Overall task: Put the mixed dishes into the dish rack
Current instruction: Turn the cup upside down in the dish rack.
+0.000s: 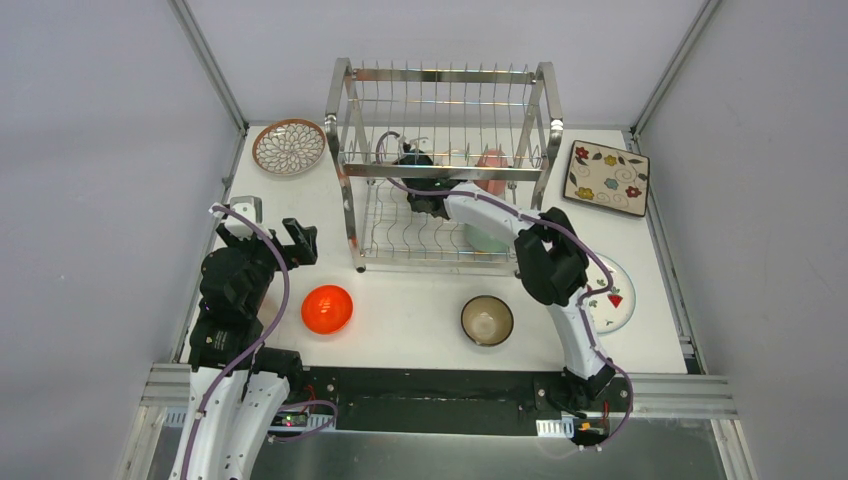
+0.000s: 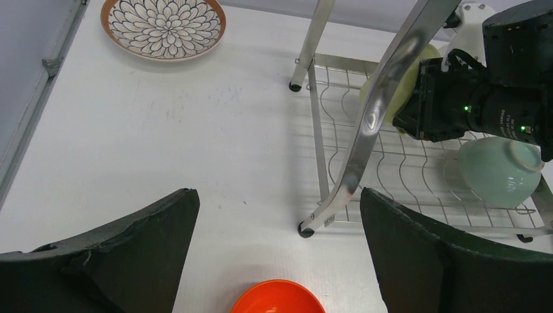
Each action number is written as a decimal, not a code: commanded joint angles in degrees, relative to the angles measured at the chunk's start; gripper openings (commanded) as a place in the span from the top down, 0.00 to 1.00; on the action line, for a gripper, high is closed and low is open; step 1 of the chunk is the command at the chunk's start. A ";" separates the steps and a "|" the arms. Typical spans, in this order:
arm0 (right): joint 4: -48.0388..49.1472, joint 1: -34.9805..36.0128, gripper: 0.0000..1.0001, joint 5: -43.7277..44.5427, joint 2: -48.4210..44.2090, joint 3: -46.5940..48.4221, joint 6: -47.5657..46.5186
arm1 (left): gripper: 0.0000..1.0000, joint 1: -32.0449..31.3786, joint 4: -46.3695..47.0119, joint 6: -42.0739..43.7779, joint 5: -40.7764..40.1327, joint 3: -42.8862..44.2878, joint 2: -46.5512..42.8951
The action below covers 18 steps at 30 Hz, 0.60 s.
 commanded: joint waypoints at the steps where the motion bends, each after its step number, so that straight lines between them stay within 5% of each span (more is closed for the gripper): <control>1: 2.54 -0.70 0.82 3.44 0.79 4.64 -0.11 | 0.01 -0.42 2.45 0.62 0.65 0.59 -0.44; 6: 3.96 -0.96 0.80 2.15 1.42 5.36 -0.87 | 0.01 -0.42 2.46 0.67 0.48 0.59 -0.29; 18: 2.96 -0.89 0.56 -2.51 -2.39 4.52 -1.05 | 0.01 -0.42 2.69 0.30 0.32 0.70 0.94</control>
